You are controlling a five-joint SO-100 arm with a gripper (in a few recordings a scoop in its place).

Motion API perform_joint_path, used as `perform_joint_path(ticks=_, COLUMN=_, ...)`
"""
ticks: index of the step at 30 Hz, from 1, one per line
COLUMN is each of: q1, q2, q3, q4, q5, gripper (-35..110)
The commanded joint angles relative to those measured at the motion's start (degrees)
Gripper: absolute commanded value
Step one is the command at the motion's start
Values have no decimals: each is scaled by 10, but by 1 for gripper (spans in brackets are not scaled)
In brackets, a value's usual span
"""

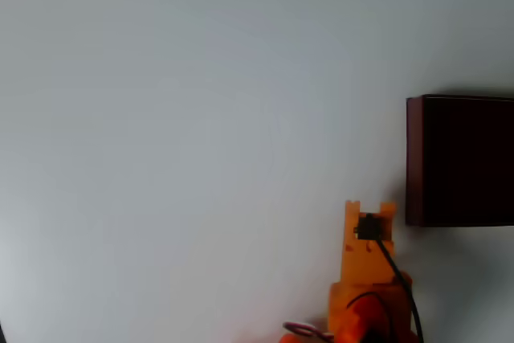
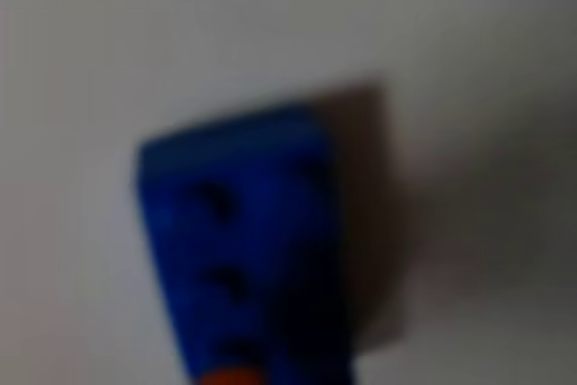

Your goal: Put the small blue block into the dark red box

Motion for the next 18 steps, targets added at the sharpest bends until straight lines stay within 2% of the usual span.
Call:
perform_joint_path(ticks=1, q1=27, q2=27, q3=6, q4=18, q5=-11, gripper=21)
perform_joint_path(ticks=11, q1=4, q2=107, q3=39, q4=84, q5=9, gripper=21)
perform_joint_path(ticks=18, q1=-23, q2=120, q3=45, q4=95, q5=29, gripper=21)
